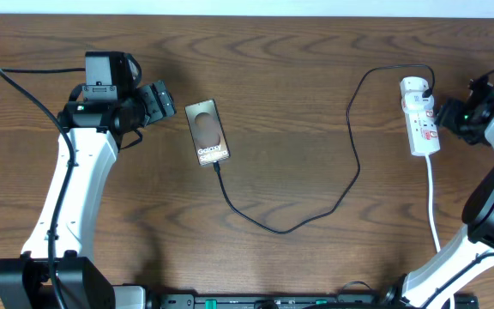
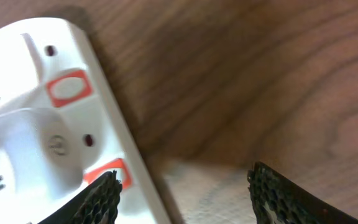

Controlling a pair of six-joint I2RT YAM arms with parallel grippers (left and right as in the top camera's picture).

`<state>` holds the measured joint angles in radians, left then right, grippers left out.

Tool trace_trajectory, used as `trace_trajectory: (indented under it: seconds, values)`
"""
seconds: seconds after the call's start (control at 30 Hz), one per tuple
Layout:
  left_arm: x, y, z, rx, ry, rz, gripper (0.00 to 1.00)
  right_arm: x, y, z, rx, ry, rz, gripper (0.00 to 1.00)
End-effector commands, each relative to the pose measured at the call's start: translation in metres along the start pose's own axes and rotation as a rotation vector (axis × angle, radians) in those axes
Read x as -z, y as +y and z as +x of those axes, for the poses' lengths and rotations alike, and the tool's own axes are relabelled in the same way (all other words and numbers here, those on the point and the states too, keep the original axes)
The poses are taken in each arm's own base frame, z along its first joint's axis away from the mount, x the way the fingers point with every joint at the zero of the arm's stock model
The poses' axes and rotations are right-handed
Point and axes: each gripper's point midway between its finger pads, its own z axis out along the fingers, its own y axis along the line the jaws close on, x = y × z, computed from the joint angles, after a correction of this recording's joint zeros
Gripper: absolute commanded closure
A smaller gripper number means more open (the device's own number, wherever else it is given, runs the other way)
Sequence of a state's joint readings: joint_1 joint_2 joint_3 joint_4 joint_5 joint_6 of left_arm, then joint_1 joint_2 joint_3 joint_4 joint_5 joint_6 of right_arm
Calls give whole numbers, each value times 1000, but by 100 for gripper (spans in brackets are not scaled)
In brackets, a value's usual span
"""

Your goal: Plug charger to phone and switch on socket

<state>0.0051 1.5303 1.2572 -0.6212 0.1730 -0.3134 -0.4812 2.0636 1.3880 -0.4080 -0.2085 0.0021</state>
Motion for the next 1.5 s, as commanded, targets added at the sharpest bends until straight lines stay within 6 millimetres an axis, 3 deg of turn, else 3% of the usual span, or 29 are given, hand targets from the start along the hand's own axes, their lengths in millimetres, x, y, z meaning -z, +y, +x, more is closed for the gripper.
trace_trajectory:
  seconds: [0.0, 0.37, 0.6, 0.97, 1.47]
  values:
    - [-1, 2, -2, -5, -4, -14, 7, -6, 19, 1, 76, 5, -24, 34]
    - [-1, 2, -2, -5, -4, -14, 7, -12, 20, 5, 76, 18, -21, 34]
    - [-1, 2, -2, -5, -4, -14, 7, -15, 21, 9, -24, 33, -22, 34]
    - [-1, 2, -2, -5, -4, -13, 7, -16, 21, 26, -159, 91, -24, 34]
    - [-1, 2, -2, -5, -4, -14, 7, -25, 36, 57, -145, 162, -37, 35]
